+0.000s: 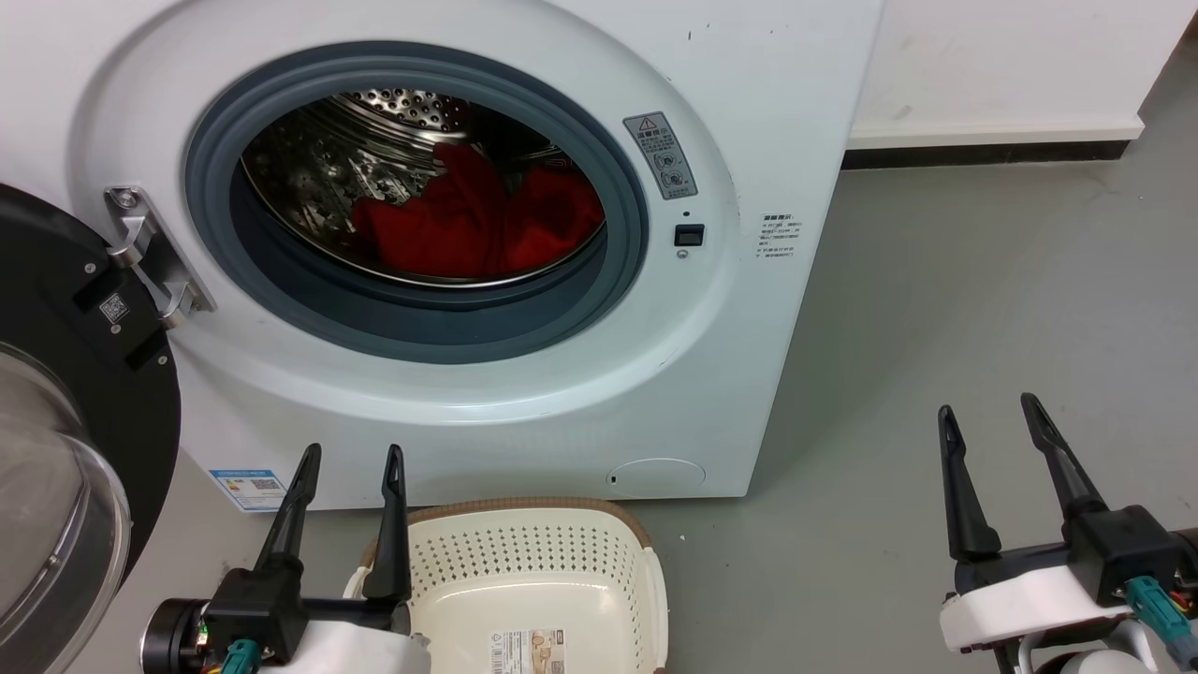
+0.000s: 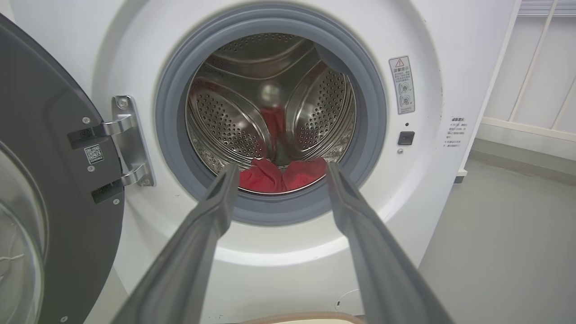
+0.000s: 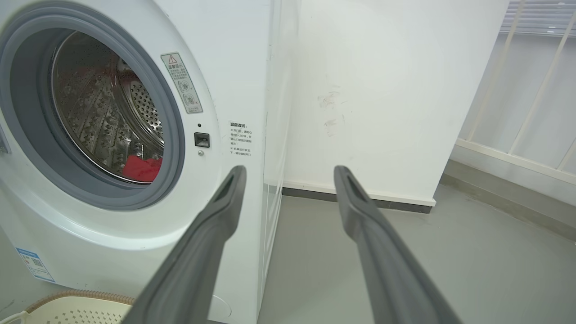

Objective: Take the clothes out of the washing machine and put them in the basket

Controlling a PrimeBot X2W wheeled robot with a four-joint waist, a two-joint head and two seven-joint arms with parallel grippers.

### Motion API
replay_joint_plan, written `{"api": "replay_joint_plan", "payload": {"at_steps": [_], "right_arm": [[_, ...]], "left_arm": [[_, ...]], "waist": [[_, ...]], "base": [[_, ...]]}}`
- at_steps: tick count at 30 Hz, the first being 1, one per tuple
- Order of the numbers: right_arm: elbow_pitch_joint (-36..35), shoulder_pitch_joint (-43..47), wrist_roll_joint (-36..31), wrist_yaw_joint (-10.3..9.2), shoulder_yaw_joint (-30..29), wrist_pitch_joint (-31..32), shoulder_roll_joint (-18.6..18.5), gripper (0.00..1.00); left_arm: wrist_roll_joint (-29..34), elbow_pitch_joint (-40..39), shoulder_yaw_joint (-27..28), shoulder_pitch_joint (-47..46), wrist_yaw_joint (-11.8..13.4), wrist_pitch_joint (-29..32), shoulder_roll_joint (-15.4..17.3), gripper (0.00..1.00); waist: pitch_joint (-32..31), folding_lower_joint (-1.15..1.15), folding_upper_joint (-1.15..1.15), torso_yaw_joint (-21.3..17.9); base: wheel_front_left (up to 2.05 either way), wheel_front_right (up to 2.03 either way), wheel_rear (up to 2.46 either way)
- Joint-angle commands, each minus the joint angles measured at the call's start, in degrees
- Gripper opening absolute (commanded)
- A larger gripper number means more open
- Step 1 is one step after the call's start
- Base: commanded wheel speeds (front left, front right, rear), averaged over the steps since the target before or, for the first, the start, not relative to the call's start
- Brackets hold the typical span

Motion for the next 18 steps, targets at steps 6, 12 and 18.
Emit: {"api": "replay_joint_plan", "payload": {"at_steps": [6,12,18], "right_arm": [[0.3,0.5,-0.1,-0.04,0.0,-0.2,0.0,1.00],[0.3,0.5,0.5,-0.04,0.0,-0.2,0.0,1.00],[-0.3,-1.7,1.4,-0.04,-0.2,-0.2,0.0,1.00]], "left_arm": [[-0.6,0.6,-0.1,0.5,0.0,-0.2,-0.2,1.00],[-0.5,0.6,-0.2,0.4,0.2,-0.2,-0.2,1.00],[3.4,0.2,-0.1,-1.3,0.5,-0.2,-0.1,1.00]], "waist": [[-0.2,0.00,0.00,0.1],[0.0,0.00,0.00,0.2],[3.4,0.00,0.00,-0.8]], "base": [[0.00,0.00,0.00],[0.00,0.00,0.00],[0.00,0.00,0.00]]}}
